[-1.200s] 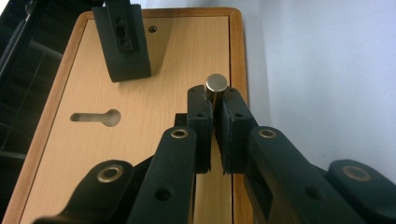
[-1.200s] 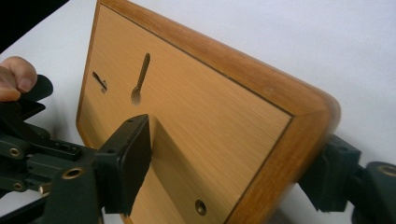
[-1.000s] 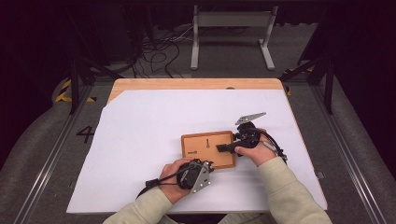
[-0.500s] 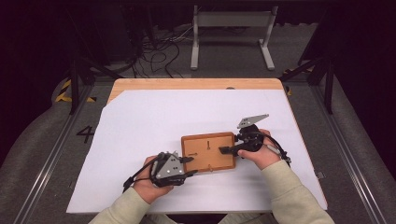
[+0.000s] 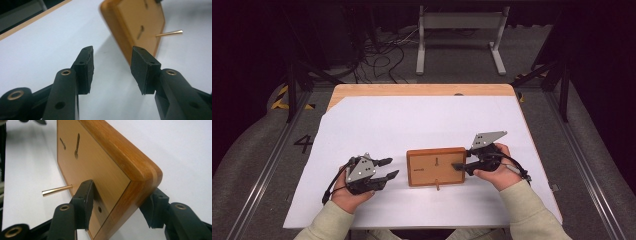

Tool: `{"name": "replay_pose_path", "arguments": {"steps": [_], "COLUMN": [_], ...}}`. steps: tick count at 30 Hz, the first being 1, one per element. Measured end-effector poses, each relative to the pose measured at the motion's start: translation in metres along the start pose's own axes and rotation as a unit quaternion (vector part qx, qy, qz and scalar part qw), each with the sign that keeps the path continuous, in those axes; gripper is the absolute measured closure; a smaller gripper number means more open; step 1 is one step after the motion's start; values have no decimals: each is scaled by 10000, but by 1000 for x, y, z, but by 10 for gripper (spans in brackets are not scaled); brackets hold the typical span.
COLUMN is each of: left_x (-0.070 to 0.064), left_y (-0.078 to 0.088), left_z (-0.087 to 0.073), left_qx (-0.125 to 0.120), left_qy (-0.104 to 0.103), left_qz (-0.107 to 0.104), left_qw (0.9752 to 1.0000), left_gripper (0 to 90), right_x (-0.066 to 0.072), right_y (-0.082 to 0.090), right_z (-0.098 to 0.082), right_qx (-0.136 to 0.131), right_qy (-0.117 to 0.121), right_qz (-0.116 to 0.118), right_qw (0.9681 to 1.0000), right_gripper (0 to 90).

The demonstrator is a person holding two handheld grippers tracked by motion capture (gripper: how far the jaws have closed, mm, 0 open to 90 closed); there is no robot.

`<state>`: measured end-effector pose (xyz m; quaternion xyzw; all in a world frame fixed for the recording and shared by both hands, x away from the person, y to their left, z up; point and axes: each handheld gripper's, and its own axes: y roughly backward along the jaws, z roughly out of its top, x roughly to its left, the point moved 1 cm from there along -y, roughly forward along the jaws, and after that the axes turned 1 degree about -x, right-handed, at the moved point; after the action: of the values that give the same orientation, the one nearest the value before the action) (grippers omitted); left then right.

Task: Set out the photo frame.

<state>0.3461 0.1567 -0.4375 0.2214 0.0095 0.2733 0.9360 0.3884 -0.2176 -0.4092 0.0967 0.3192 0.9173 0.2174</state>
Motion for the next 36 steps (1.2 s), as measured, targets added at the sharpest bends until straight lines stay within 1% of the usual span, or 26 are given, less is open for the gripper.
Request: {"name": "replay_pose_path", "arguments": {"steps": [1,2,4,6,7,9,10,12,14,15,17,18,19,23,24,25,26,27,28,29,30,31,33,34,36], "left_x": [0,2,6,10,12,14,15,18,20,20,22,22,24,24,26,26,26,27,27,27,28,28,29,28,28], "left_y": [0,1,3,3,3,4,4,4,4,4,4,4,4,2,-1,-1,-3,-4,-4,-5,-5,-6,-6,-6,-7], "left_z": [0,-1,-4,-6,-7,-9,-9,-11,-12,-12,-13,-13,-13,-14,-14,-14,-15,-15,-15,-15,-15,-16,-15,-15,-15], "left_qx": [0,-44,-113,-165,-181,-179,-179,-169,-144,-162,-173,-173,-152,-117,-57,-57,-20,-20,-20,8,-1,-29,-30,-14,-30], "left_qy": [0,139,333,576,698,804,811,963,1042,1108,1118,1118,1120,1169,1110,1110,1168,1172,1172,1208,1204,1208,1190,1240,1215], "left_qz": [0,24,37,28,24,61,83,137,207,206,246,246,253,294,409,409,442,457,457,460,467,490,495,472,491], "left_qw": [10000,9999,9994,9982,9974,9966,9965,9951,9942,9935,9933,9933,9933,9926,9930,9930,9922,9921,9921,9916,9916,9915,9917,9912,9914], "left_gripper": [517,517,509,498,473,453,441,413,398,393,381,381,381,381,380,380,380,379,378,378,377,376,376,376,376], "right_x": [0,2,8,13,15,19,22,25,30,32,36,36,40,43,46,47,49,51,51,53,57,58,59,62,64], "right_y": [0,1,5,8,9,12,13,15,18,19,23,23,25,26,28,28,29,30,30,30,31,31,32,32,32], "right_z": [0,-1,-2,-3,-3,-4,-4,-6,-7,-8,-9,-9,-10,-11,-12,-12,-13,-13,-13,-14,-15,-15,-15,-16,-17], "right_qx": [0,-13,-15,16,30,50,54,57,74,89,143,143,168,187,212,220,246,261,261,286,328,343,372,423,460], "right_qy": [0,110,281,453,520,636,693,783,912,978,1097,1097,1164,1222,1305,1365,1434,1493,1493,1543,1663,1696,1703,1745,1754], "right_qz": [0,-38,-89,-127,-151,-179,-192,-204,-220,-218,-203,-203,-214,-221,-240,-246,-255,-266,-266,-267,-265,-265,-256,-221,-190], "right_qw": [10000,9999,9996,9989,9985,9978,9974,9967,9956,9949,9936,9936,9928,9921,9909,9901,9890,9881,9881,9872,9852,9846,9844,9835,9832], "right_gripper": [488,492,506,520,527,540,547,561,577,584,605,605,614,624,631,634,637,639,639,639,637,635,631,622,616]}}
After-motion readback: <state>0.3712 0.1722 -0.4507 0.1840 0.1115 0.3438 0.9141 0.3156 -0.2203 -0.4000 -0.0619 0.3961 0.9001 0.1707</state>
